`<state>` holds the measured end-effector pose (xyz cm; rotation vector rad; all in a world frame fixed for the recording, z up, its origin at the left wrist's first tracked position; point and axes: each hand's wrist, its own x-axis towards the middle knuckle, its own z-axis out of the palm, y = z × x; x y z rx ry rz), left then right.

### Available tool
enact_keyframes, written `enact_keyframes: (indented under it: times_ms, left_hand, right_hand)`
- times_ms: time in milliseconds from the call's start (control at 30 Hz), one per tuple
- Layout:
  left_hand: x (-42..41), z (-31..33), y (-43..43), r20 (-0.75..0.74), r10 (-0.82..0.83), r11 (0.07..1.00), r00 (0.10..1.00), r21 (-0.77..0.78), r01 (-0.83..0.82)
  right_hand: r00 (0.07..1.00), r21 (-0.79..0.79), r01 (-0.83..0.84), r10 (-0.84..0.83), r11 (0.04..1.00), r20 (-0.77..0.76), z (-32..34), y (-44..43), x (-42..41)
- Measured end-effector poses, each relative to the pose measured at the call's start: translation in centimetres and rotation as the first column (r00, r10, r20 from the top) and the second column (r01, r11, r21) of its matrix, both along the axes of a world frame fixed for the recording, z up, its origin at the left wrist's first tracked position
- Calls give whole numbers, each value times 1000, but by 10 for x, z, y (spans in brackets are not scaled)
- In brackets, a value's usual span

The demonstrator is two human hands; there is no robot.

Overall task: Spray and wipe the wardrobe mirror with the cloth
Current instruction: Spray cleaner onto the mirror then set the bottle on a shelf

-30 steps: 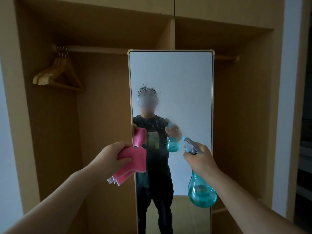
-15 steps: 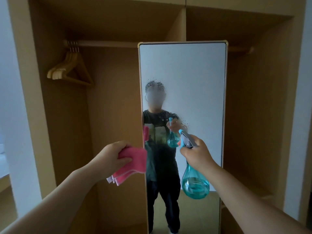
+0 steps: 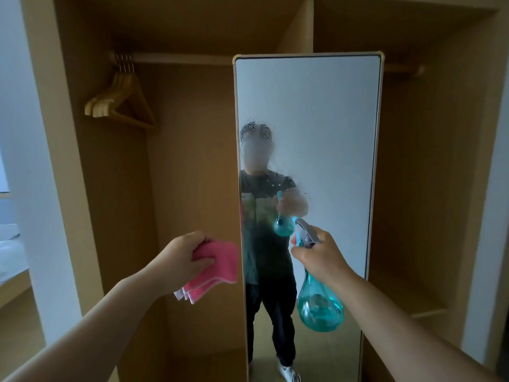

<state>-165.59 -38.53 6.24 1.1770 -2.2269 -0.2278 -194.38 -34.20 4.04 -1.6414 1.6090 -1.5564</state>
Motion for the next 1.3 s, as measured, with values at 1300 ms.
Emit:
enact_keyframes:
  times_ms: [1300]
  left_hand:
    - [-20,-65,-5,95,-47,993,994,112,36]
  right_hand:
    - [986,148,139,-151,979,71,-113,33,-21]
